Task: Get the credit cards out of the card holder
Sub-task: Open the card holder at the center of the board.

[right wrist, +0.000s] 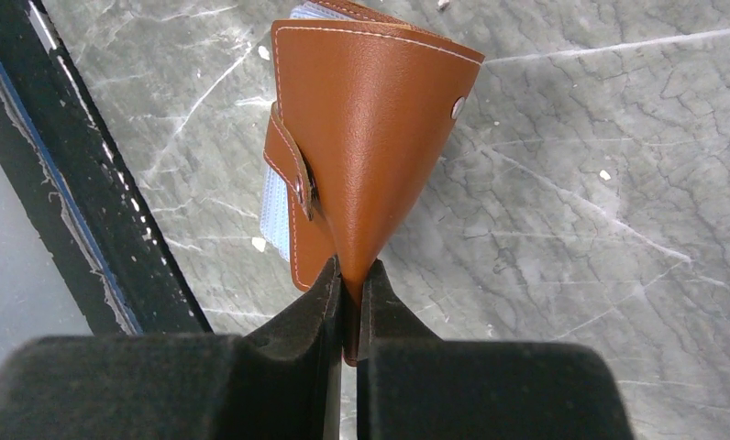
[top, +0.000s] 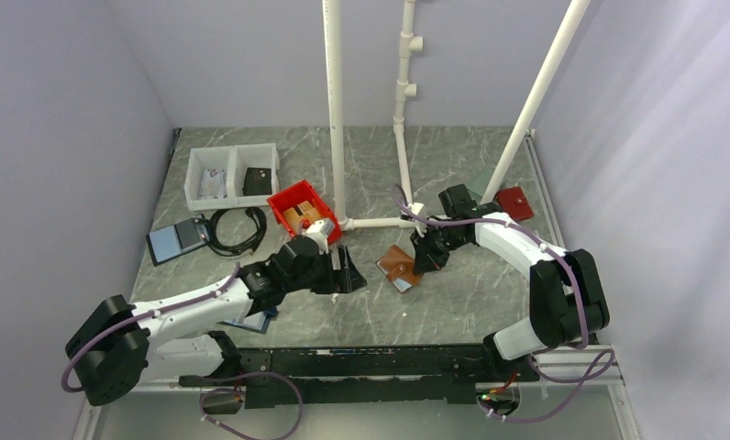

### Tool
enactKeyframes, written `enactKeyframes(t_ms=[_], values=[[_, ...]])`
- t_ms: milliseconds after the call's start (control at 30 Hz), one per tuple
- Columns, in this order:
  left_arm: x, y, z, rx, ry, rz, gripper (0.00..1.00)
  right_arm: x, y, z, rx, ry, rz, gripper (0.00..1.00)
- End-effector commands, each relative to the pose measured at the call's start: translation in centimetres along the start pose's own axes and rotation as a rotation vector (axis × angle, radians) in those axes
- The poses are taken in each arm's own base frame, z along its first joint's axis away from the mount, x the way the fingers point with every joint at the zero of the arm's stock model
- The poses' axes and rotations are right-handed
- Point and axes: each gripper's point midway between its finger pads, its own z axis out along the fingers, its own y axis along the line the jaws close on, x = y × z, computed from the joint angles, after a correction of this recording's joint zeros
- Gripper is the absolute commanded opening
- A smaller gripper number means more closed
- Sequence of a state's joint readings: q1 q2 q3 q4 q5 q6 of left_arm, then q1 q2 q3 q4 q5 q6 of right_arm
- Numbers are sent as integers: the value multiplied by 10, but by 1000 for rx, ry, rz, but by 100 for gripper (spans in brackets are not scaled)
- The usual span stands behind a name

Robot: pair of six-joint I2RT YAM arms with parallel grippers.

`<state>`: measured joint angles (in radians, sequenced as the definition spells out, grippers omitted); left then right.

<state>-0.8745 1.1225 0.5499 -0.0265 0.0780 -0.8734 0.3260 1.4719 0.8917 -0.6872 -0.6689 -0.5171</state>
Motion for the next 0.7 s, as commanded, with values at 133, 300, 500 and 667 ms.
enactKeyframes(t_ms=[133,300,500,667], values=[[-11,-6,13,-12,-50,16,87,-19,4,0,-38,-55,-13,1],[-10,0,18,-79,-46,-16,86,-19,4,0,-42,-53,-10,1],[-11,-4,27,-153,-28,-23,86,-19,5,1,-51,-52,-7,1],[-13,-12,39,-182,-52,9,81,-19,8,3,-65,-45,-6,1]])
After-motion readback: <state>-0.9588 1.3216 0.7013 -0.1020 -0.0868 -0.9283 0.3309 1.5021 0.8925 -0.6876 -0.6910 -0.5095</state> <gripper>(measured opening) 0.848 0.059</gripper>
